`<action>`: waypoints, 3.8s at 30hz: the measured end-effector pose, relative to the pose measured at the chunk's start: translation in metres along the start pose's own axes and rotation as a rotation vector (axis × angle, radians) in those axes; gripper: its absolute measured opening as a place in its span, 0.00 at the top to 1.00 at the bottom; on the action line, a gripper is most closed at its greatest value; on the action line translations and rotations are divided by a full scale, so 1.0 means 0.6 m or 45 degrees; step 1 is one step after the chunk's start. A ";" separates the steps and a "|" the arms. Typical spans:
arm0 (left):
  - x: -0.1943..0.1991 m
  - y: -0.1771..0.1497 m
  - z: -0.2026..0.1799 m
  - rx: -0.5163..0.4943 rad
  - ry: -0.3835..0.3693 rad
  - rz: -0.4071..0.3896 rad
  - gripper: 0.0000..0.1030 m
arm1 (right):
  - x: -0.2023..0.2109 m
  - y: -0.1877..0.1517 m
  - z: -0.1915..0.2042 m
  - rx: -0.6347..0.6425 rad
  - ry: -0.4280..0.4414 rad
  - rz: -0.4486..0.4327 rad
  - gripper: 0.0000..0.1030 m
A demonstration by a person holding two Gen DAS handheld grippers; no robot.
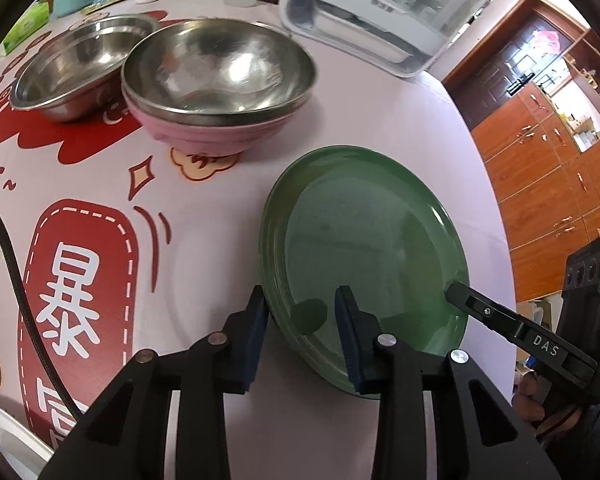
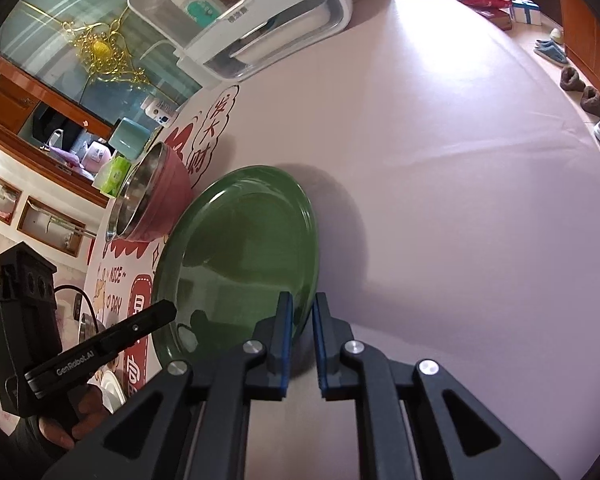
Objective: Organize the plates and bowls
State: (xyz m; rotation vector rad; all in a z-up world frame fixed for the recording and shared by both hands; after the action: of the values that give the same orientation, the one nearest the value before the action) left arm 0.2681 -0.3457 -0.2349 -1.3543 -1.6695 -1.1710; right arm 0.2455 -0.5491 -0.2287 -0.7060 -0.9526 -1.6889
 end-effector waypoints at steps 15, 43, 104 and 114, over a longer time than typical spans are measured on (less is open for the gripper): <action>0.069 -0.042 -0.046 -0.103 -0.025 -0.050 0.68 | 0.083 -0.049 0.015 0.009 -0.018 -0.083 0.91; 0.258 -0.225 -0.006 -0.076 0.037 -0.200 0.68 | 0.176 -0.180 0.162 0.264 0.042 -0.260 0.91; 0.289 -0.421 0.333 0.680 0.352 -0.098 0.68 | -0.071 -0.366 0.392 0.722 0.151 0.357 0.79; 0.292 -0.415 0.348 0.671 0.337 -0.106 0.65 | -0.079 -0.378 0.412 0.764 0.079 0.389 0.76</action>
State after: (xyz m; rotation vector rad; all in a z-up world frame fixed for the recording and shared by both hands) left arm -0.0073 -0.1014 -0.2081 -0.7754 -1.6910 -0.8260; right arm 0.0447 -0.2778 -0.1988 -0.3668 -1.1657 -1.0696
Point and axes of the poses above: each gripper's, at about its wrist camera, not at the fingertips, and x roughly against the way its jaws point, z to its left, y to its top, the point moved 4 cm from there along -x, roughly the way its jaws point, and after that the axes turned 7 degrees about z, right-handed, at the moved point
